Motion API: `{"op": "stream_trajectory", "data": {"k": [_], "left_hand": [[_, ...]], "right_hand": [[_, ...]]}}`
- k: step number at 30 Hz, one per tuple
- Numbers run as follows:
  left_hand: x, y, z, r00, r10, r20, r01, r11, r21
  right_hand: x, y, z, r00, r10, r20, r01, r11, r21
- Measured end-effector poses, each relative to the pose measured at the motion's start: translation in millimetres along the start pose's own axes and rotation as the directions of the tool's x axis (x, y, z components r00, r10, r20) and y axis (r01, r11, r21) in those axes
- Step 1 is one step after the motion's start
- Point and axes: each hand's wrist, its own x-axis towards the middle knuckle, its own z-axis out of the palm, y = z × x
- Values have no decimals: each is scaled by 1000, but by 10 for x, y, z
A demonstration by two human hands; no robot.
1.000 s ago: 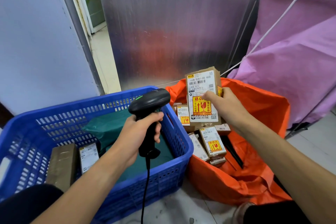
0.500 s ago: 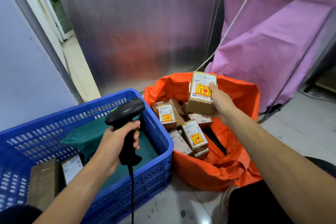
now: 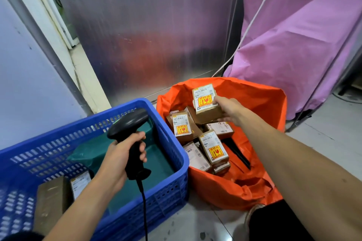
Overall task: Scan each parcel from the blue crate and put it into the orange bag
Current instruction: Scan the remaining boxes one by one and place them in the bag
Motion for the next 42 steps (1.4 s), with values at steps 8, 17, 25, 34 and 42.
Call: {"op": "stream_trajectory", "data": {"k": [8,17,25,34,42], "left_hand": [[297,-70,71,993,-121,-11,120,987,-103],[683,-153,270,983,-182,27,183,982,-46],[794,-142,471,981,-178,72,180,983,-27],[953,-226,764,975,-178,130,178,984,10],[816,-113,747,974,-176,144,187,980,-64]], "right_hand": [[856,548,67,973,74,-217,-58,995,79],[1398,1143,268,946,203,-253,-170,974,147],[1567,1142,537,944,167,-283,-137,983,122],[1501,1034,653,953,174,-247,-148,982,118],[1240,452,457,985,94,-144,-78,990,118]]}}
